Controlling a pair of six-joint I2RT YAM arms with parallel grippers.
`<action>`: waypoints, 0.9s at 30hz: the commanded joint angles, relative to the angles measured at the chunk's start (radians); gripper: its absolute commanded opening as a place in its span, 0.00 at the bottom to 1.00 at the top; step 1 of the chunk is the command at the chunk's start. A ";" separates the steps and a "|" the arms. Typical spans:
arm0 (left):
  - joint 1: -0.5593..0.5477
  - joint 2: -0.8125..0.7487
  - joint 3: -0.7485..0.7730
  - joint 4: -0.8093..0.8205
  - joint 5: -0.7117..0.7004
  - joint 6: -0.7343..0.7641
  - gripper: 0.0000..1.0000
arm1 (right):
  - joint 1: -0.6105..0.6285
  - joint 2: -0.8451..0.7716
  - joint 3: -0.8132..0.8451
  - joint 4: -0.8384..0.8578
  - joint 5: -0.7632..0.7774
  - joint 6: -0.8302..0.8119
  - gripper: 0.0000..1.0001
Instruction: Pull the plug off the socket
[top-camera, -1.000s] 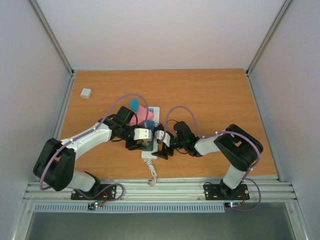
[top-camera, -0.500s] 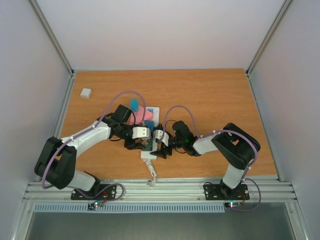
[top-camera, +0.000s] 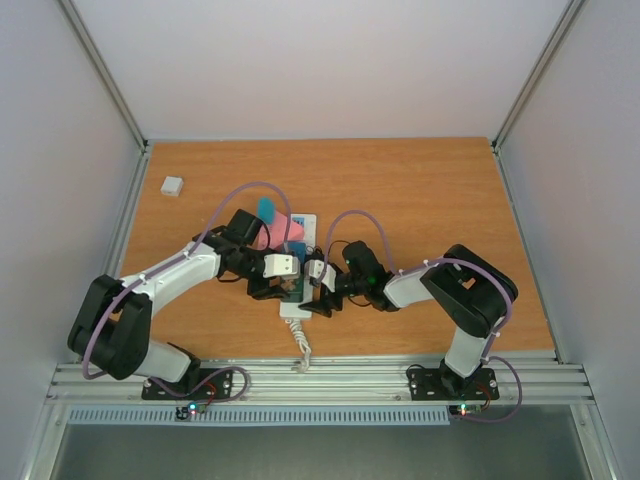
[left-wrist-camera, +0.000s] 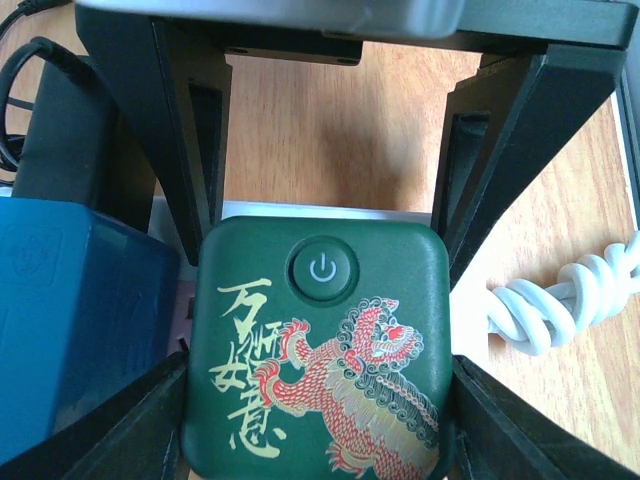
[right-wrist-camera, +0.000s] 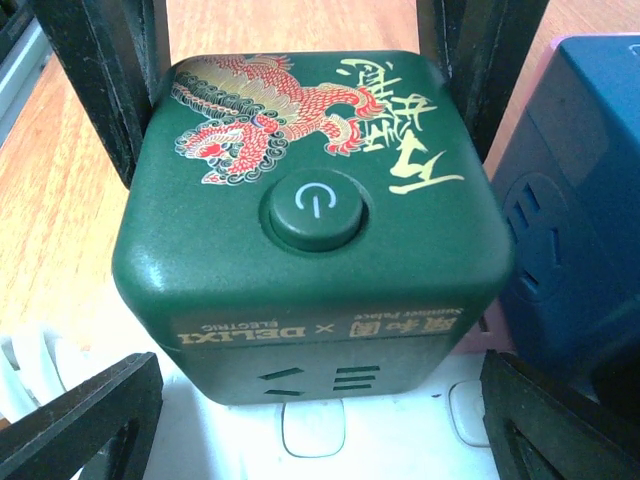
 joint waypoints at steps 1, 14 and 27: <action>0.000 -0.048 0.062 -0.013 0.180 -0.033 0.28 | 0.013 0.044 -0.004 -0.057 0.061 -0.049 0.87; 0.002 -0.086 0.073 -0.048 0.154 -0.013 0.26 | 0.020 0.050 -0.002 -0.068 0.077 -0.058 0.87; 0.127 -0.194 0.097 -0.229 0.106 0.050 0.23 | 0.021 0.019 -0.036 -0.041 0.060 -0.062 0.89</action>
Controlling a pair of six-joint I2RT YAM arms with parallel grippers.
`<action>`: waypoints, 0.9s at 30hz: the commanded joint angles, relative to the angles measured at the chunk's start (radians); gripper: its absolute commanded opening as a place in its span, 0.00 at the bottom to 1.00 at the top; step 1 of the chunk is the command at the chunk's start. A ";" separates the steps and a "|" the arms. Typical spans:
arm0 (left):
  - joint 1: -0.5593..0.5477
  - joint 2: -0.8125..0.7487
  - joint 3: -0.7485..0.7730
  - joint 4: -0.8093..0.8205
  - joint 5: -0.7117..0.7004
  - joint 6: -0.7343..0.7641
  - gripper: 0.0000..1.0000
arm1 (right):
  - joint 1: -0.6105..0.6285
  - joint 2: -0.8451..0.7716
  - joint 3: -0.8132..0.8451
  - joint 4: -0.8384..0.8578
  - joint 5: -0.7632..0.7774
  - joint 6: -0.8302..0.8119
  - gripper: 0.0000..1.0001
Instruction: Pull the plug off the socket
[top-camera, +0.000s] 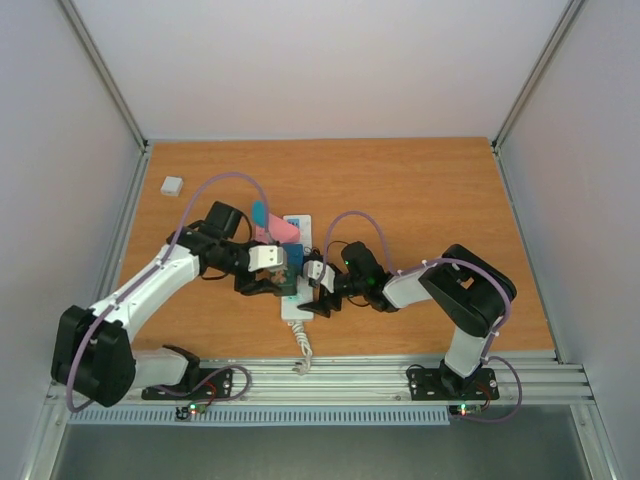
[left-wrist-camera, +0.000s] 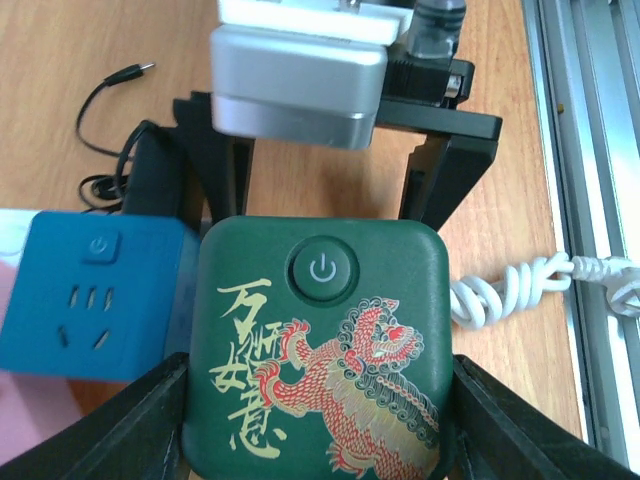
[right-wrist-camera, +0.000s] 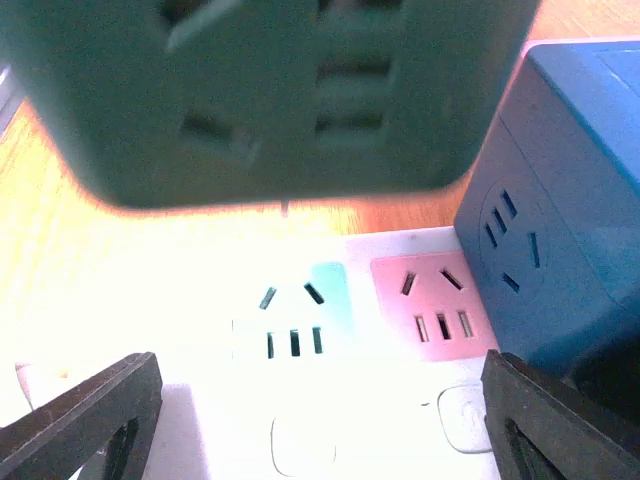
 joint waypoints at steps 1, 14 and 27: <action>0.067 -0.069 0.049 -0.086 0.029 0.041 0.22 | 0.007 0.008 -0.038 -0.056 0.050 -0.050 0.89; 0.322 -0.060 0.185 -0.184 0.089 0.040 0.19 | 0.002 -0.035 -0.057 -0.041 0.018 -0.025 0.89; 0.471 0.093 0.364 -0.099 -0.137 -0.038 0.20 | 0.003 -0.200 -0.015 -0.246 -0.082 0.007 0.90</action>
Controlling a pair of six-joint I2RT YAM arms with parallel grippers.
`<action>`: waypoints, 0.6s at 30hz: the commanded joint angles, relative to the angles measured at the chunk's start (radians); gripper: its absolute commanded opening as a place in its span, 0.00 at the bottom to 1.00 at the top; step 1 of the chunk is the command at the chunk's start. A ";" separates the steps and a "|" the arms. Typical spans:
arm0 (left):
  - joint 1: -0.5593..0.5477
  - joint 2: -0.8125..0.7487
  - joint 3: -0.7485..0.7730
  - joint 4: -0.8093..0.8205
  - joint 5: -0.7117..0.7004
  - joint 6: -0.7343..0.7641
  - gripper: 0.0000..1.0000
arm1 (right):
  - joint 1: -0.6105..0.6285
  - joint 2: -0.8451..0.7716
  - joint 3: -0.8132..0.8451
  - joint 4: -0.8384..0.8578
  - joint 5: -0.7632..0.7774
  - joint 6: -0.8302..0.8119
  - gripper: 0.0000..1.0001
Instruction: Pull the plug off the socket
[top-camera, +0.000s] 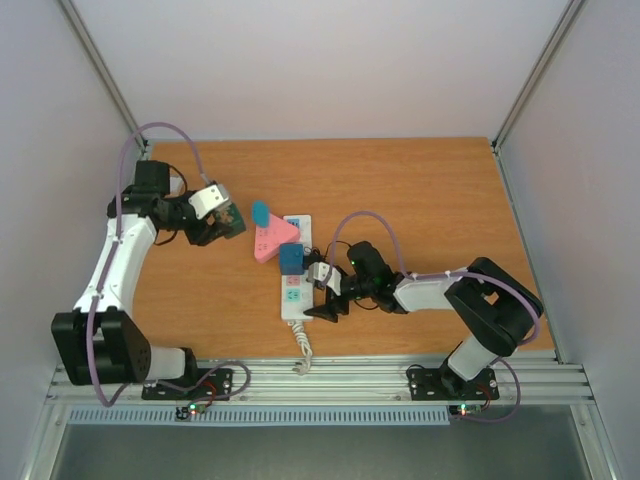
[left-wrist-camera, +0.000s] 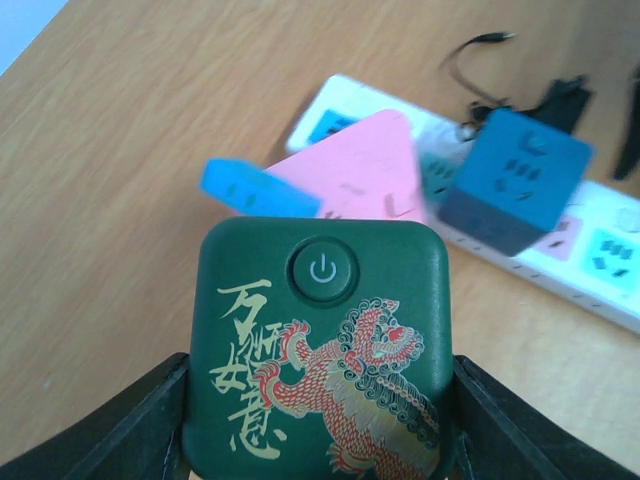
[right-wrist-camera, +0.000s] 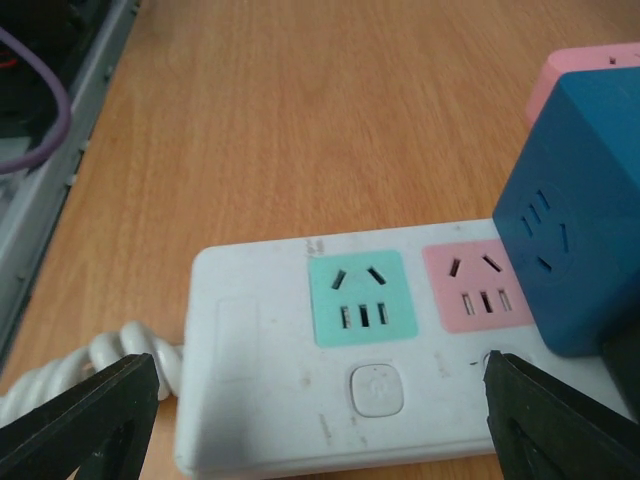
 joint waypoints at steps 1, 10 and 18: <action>0.020 0.074 0.090 0.063 -0.124 -0.055 0.20 | 0.003 -0.053 0.023 -0.107 -0.048 -0.005 0.90; 0.019 0.136 0.151 0.227 -0.445 -0.095 0.21 | 0.001 -0.111 0.077 -0.279 -0.066 -0.003 0.91; 0.020 0.218 0.179 0.384 -0.687 0.030 0.21 | 0.002 -0.191 0.109 -0.376 -0.075 0.034 0.91</action>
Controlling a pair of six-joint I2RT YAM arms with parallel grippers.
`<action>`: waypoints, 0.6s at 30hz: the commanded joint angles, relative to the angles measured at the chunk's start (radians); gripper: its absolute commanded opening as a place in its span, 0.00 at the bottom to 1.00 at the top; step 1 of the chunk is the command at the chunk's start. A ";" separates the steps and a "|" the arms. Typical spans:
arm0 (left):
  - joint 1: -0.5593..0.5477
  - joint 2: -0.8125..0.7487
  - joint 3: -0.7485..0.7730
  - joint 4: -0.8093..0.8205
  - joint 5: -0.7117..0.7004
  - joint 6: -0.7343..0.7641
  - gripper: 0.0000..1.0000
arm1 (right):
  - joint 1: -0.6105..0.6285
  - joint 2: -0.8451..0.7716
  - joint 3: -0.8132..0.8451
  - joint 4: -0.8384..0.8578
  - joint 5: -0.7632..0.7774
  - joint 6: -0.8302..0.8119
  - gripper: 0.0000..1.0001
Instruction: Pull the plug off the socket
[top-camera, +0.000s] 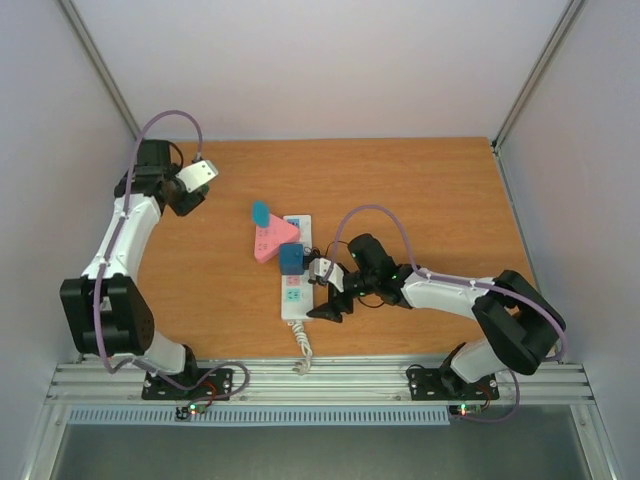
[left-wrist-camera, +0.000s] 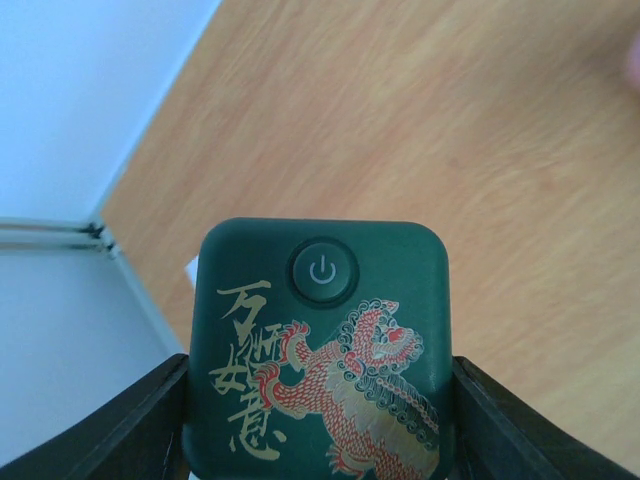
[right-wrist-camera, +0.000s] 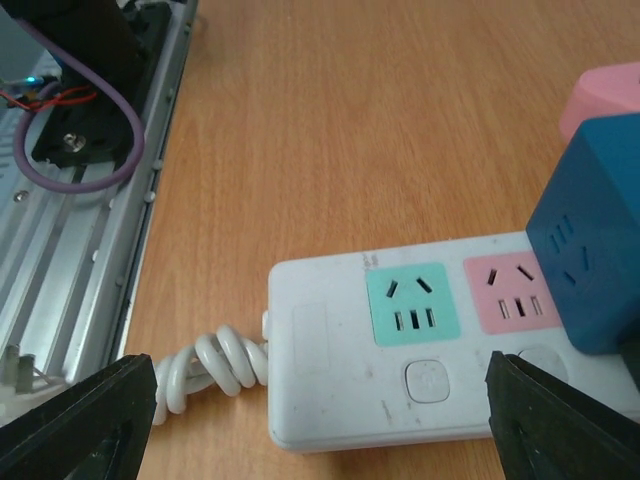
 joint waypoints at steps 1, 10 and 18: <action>0.004 0.069 0.074 0.153 -0.172 0.076 0.21 | 0.002 -0.059 0.033 -0.067 -0.026 0.030 0.91; -0.019 0.271 0.176 0.258 -0.307 0.078 0.22 | 0.001 -0.135 0.058 -0.172 -0.019 0.047 0.93; -0.041 0.442 0.248 0.366 -0.412 0.089 0.22 | 0.001 -0.176 0.068 -0.220 -0.007 0.071 0.95</action>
